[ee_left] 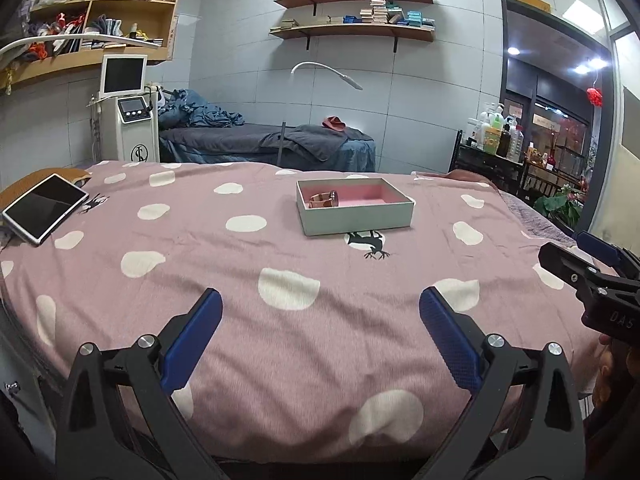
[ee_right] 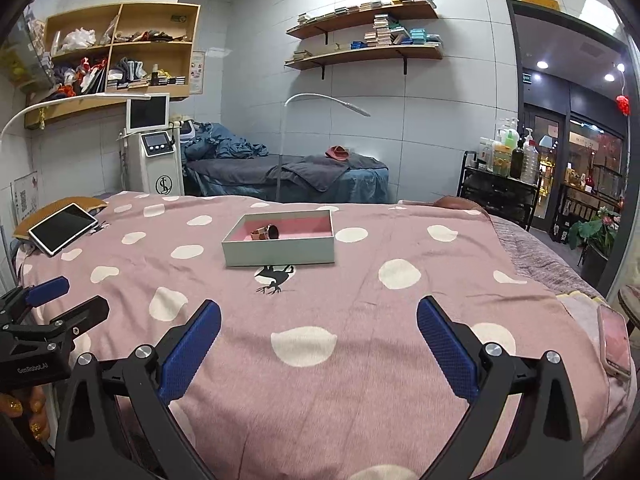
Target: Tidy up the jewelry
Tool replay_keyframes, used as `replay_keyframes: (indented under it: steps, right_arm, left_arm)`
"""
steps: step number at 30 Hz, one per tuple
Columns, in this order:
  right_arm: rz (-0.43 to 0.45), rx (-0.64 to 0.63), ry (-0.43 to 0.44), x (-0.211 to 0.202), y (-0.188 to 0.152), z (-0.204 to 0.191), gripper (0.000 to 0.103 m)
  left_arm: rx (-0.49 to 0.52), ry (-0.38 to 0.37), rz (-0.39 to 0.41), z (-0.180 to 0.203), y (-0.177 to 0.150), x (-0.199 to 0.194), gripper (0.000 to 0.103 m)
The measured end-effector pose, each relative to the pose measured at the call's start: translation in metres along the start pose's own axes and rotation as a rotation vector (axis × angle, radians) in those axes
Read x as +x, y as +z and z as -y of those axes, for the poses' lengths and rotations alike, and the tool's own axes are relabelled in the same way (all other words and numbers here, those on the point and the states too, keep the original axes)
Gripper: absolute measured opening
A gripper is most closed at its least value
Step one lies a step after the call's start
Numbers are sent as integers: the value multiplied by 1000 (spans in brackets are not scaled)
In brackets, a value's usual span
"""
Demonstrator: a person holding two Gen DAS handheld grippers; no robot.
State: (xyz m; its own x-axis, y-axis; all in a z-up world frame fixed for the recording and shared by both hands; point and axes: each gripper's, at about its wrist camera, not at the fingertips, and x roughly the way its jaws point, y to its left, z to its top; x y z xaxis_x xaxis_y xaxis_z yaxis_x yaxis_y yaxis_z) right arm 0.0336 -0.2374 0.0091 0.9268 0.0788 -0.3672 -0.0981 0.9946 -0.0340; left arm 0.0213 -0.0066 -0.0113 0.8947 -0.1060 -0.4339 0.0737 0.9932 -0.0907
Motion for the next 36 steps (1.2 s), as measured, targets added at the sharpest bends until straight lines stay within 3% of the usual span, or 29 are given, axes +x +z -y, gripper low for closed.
replay_keyframes:
  steps: [8,36]
  right_arm:
    - [-25,-31,-22,-26,-21,-18,97]
    - [-1,-41,-39,-34,-17,-21,97]
  left_arm:
    - [-8,-2,-27,-4,-16,-17,97]
    - [9,-6,-33,-1,-13,-12,97]
